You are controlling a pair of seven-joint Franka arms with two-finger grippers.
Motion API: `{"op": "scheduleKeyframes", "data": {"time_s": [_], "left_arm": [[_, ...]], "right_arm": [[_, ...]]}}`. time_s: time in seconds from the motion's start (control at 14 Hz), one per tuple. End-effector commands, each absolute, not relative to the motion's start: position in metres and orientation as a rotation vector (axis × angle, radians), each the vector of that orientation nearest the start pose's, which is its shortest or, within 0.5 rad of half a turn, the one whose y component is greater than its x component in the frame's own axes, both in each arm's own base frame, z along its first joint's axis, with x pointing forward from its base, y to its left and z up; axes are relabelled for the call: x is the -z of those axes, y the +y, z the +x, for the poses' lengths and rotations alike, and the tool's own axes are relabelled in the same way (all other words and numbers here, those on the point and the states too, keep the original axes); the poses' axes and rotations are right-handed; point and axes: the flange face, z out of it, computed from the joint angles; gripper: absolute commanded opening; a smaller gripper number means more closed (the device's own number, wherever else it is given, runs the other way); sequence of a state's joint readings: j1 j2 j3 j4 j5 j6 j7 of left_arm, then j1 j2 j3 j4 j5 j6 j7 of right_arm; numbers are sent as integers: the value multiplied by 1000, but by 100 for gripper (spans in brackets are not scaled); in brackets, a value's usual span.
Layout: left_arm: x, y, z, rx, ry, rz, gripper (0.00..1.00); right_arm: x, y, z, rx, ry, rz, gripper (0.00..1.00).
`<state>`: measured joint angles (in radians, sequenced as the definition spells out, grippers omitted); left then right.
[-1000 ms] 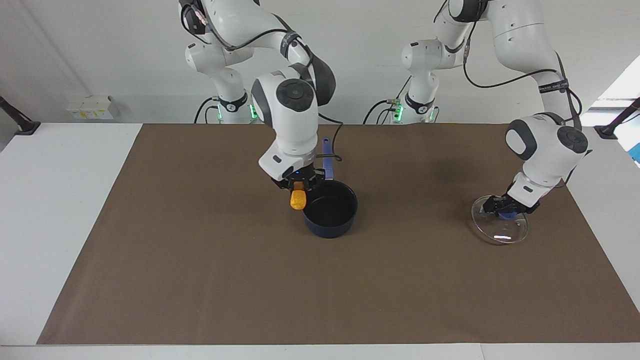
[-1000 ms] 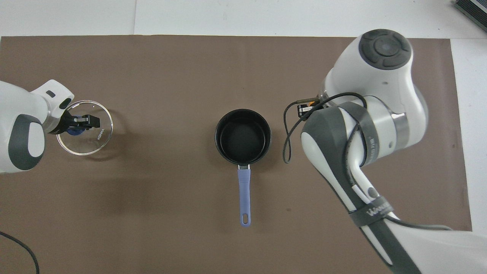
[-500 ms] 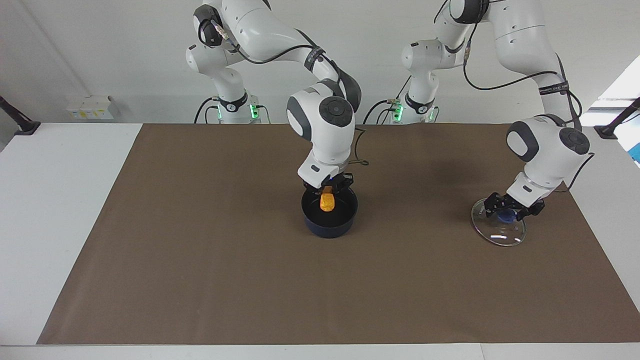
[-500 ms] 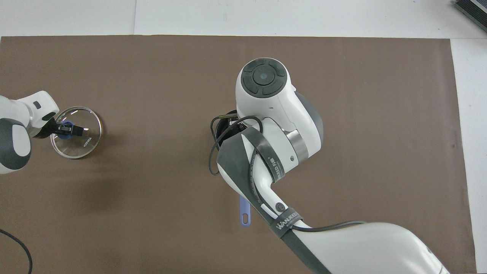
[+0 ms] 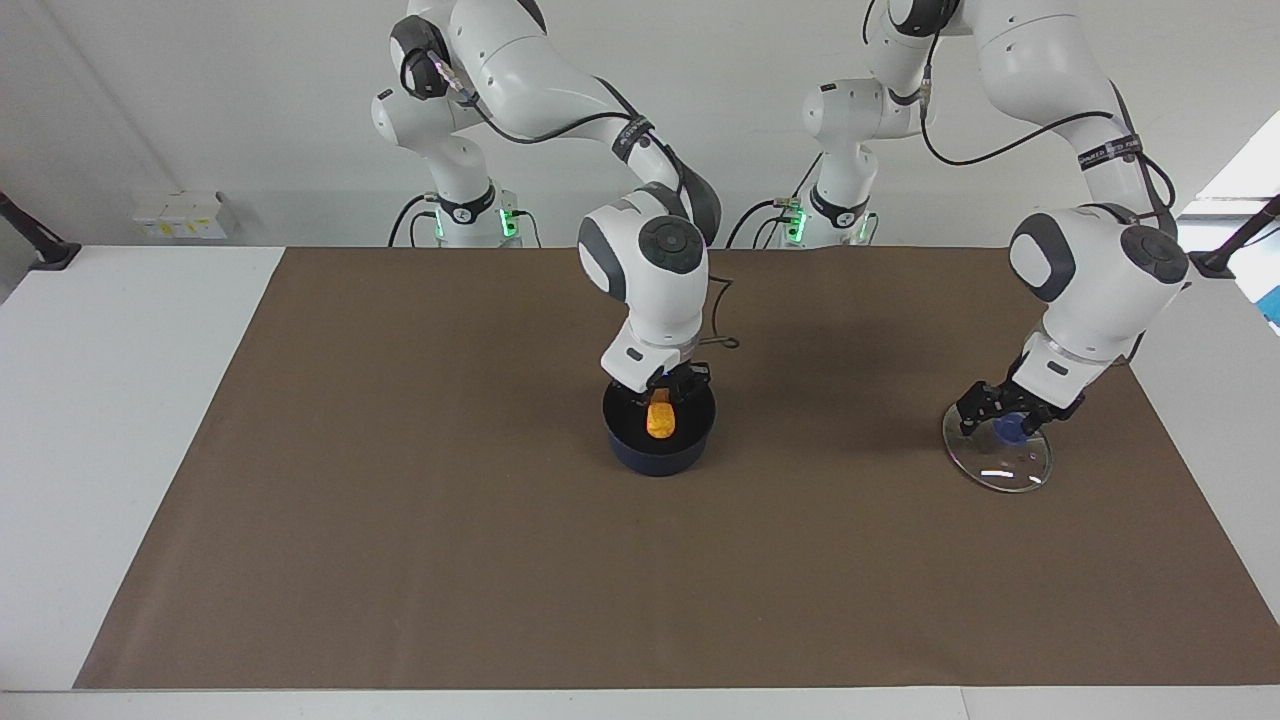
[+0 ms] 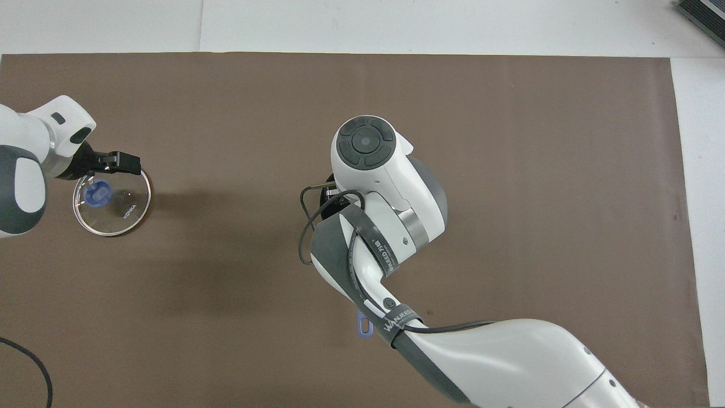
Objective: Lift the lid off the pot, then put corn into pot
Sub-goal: 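Lower the lid with the left gripper while the right gripper carries the corn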
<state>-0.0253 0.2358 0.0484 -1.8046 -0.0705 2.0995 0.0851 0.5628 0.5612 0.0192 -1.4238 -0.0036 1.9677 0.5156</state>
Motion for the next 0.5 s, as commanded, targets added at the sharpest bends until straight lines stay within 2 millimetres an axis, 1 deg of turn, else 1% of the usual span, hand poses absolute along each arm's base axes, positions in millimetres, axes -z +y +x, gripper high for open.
{"op": "scheduleKeyframes", "data": {"time_s": [0.0,0.07,0.21,0.29,0.36,0.43], "left_arm": [[-479,2,621,89,10,-3194,100],[-501,2,615,97,15,-3197,100],[-537,0,605,76,44,-3187,100],[-551,-1,602,42,61,-3180,100],[-566,-3,600,27,74,-3180,100],[-580,-7,597,10,99,-3181,100]], "right_arm": [[-365,386,591,-36,-69,-3121,0],[-364,387,589,-41,-70,-3121,0],[-363,386,588,-51,-69,-3123,0],[-363,386,586,-53,-65,-3124,15],[-362,387,586,-60,-67,-3125,41],[-363,387,586,-59,-68,-3126,69]]}}
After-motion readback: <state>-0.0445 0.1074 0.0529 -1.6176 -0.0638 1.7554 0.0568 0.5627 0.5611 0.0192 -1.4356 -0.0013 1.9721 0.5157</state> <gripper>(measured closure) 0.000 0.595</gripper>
